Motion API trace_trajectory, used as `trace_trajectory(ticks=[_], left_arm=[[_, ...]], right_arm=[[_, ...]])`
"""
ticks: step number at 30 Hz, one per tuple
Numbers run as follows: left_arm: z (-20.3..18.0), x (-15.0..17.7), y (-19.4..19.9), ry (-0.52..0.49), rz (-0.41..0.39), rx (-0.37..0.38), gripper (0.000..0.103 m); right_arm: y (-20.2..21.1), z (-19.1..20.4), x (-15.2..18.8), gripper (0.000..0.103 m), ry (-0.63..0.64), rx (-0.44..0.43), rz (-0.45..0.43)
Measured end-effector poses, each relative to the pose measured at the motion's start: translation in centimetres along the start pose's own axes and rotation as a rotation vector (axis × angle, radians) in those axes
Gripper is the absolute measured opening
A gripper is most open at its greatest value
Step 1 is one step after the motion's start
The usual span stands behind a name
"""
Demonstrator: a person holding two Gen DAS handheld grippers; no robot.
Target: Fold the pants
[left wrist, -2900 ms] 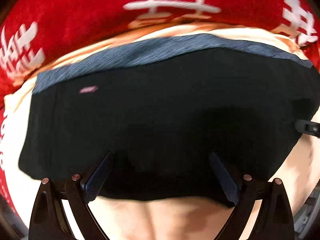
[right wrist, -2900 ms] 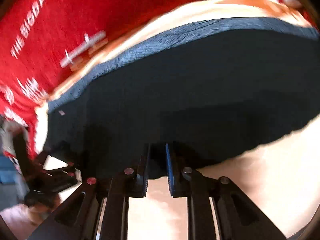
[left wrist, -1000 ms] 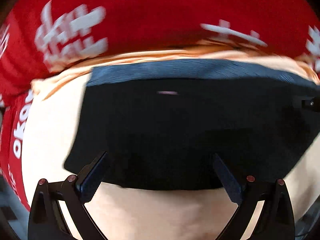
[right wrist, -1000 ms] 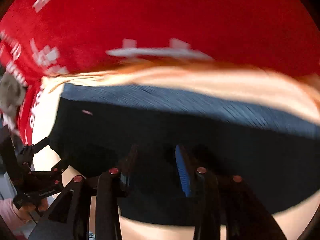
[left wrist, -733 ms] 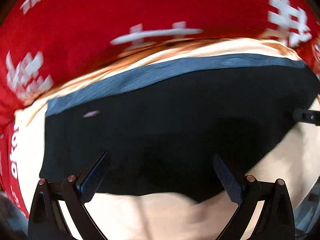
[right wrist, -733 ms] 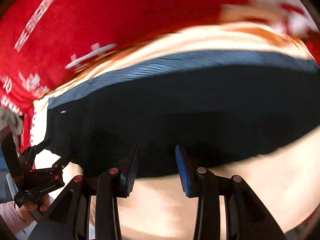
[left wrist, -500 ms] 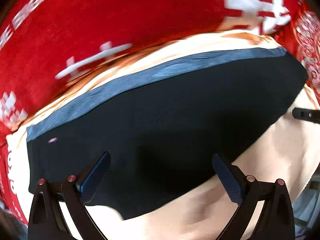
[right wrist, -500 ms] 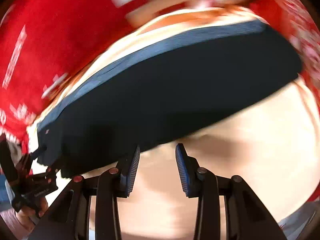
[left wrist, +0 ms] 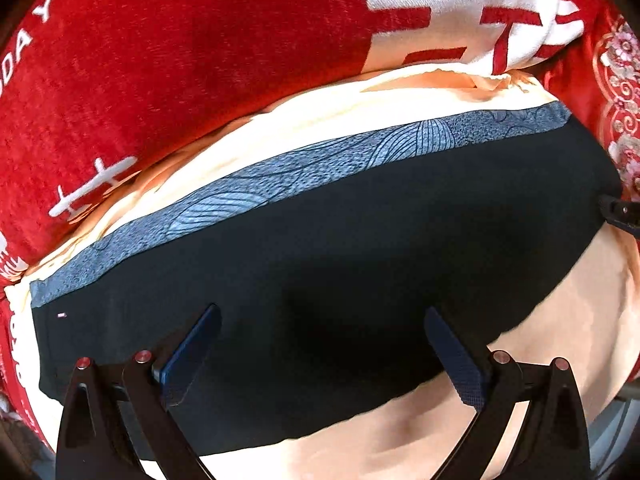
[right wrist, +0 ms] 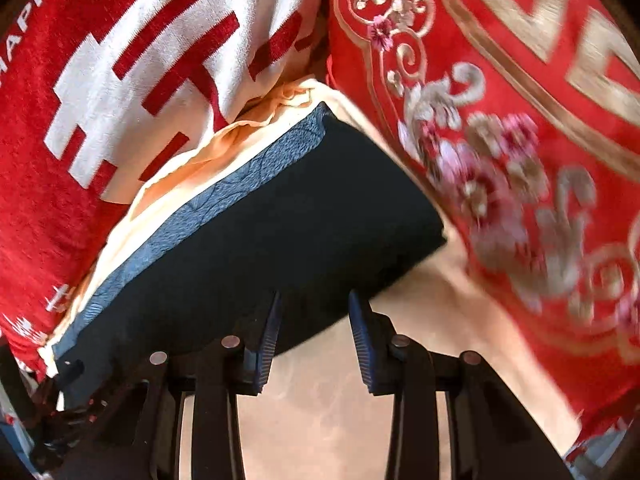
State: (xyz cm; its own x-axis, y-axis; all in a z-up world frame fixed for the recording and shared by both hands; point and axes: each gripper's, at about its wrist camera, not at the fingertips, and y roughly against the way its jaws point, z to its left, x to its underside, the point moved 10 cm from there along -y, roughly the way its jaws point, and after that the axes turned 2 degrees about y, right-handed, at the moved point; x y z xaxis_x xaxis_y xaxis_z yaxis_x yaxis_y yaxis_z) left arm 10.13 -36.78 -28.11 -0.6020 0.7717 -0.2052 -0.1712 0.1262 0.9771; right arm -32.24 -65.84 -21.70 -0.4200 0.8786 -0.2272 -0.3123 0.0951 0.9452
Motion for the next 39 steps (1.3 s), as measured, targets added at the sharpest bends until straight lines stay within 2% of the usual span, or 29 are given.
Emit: trace_trajectory(ticks=[4, 7, 16, 18, 22, 32, 34, 36, 39], left_arm=[[-0.6, 0.3, -1.7, 0.008, 0.055, -0.029, 0.102], [-0.5, 0.4, -2.1, 0.034, 0.073, -0.031, 0.102], [-1.1, 0.2, -2.2, 0.030, 0.082, -0.067, 0.102], [-1.3, 0.2, -2.2, 0.037, 0.083, -0.068, 0.102], [-1.4, 0.2, -2.1, 0.039, 0.081, -0.071, 0.102], [-1.4, 0.1, -2.0, 0.045, 0.082, -0.081, 0.102], [-1.7, -0.4, -1.6, 0.032, 0.060, -0.084, 0.102], [-2.3, -1.0, -1.2, 0.012, 0.031, -0.088, 0.102], [-3.3, -1.3, -1.6, 0.018, 0.043, -0.062, 0.102]], right_arm=[[-1.2, -1.1, 0.0, 0.035, -0.002, -0.005, 0.036], [0.1, -1.5, 0.2, 0.035, -0.038, -0.022, 0.023], [1.0, 0.2, 4.6, 0.039, -0.134, -0.214, 0.096], [1.1, 0.3, 5.3, 0.045, -0.164, -0.245, 0.093], [0.9, 0.7, 5.7, 0.046, -0.247, -0.340, 0.076], [-0.3, 0.6, 6.5, 0.046, -0.324, -0.434, 0.068], [-0.6, 0.6, 6.6, 0.046, -0.335, -0.443, 0.068], [-0.7, 0.5, 6.6, 0.046, -0.356, -0.462, 0.054], [-0.9, 0.3, 6.3, 0.046, -0.368, -0.466, 0.022]])
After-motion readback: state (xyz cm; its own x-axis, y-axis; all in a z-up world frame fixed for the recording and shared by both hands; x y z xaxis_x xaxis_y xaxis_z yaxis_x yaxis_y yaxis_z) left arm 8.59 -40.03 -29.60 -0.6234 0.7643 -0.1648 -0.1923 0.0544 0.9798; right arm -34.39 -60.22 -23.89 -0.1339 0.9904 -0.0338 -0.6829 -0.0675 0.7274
